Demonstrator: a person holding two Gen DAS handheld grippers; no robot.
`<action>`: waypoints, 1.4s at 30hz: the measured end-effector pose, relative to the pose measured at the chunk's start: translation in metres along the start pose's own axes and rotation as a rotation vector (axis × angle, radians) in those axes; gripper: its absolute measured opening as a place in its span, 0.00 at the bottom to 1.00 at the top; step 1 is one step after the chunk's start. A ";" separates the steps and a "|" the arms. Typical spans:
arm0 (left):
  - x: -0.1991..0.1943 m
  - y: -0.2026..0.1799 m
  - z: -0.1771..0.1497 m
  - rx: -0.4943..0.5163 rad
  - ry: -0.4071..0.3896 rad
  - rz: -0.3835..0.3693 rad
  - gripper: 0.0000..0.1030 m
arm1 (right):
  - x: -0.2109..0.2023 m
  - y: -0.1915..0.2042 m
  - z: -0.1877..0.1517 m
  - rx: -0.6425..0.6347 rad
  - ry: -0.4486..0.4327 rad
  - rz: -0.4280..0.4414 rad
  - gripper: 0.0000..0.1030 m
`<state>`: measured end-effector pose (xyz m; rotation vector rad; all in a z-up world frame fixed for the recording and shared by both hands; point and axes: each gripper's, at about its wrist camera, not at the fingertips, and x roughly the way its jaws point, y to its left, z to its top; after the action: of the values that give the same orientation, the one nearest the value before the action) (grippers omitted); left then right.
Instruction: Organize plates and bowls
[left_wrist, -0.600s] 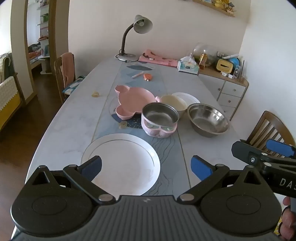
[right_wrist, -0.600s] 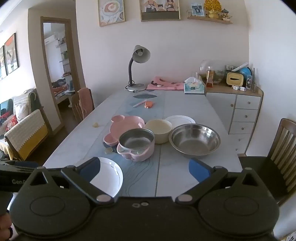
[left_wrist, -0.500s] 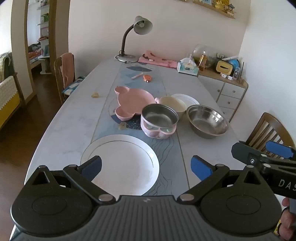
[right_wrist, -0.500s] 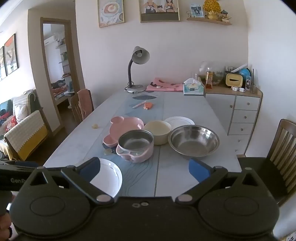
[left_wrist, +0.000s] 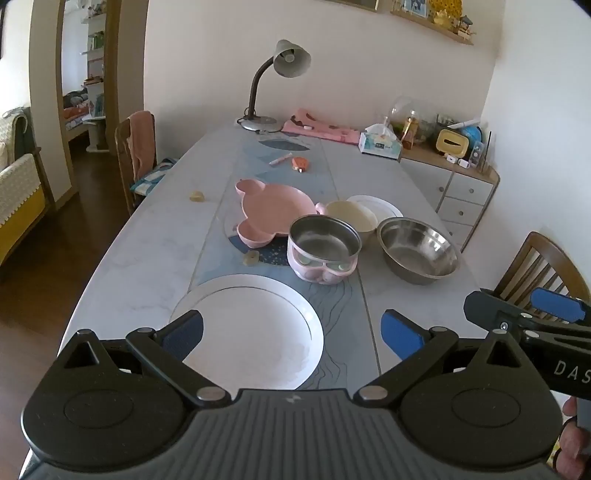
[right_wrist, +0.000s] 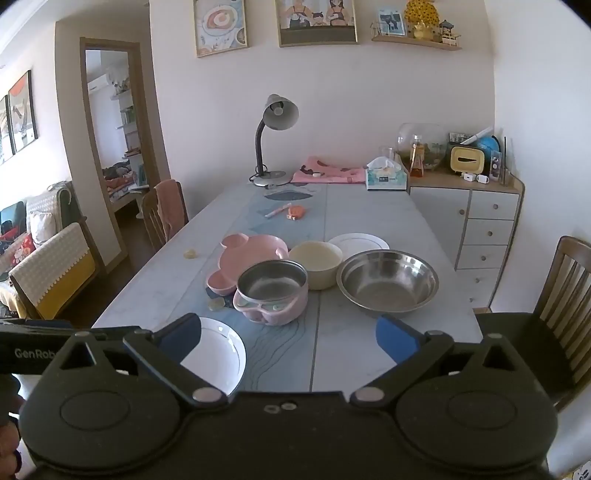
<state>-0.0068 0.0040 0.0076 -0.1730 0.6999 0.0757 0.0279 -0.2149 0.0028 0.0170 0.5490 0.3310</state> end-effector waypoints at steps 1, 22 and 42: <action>0.000 0.000 0.000 0.001 -0.003 0.002 1.00 | 0.000 0.001 0.001 -0.001 0.000 0.000 0.98; -0.011 0.000 0.002 -0.003 -0.037 0.021 1.00 | -0.005 0.002 0.006 -0.010 -0.031 0.003 0.97; -0.012 0.001 0.008 -0.002 -0.053 0.015 1.00 | -0.005 0.001 0.008 -0.013 -0.042 0.000 0.96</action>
<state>-0.0110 0.0059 0.0216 -0.1667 0.6479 0.0950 0.0276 -0.2152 0.0127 0.0116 0.5056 0.3335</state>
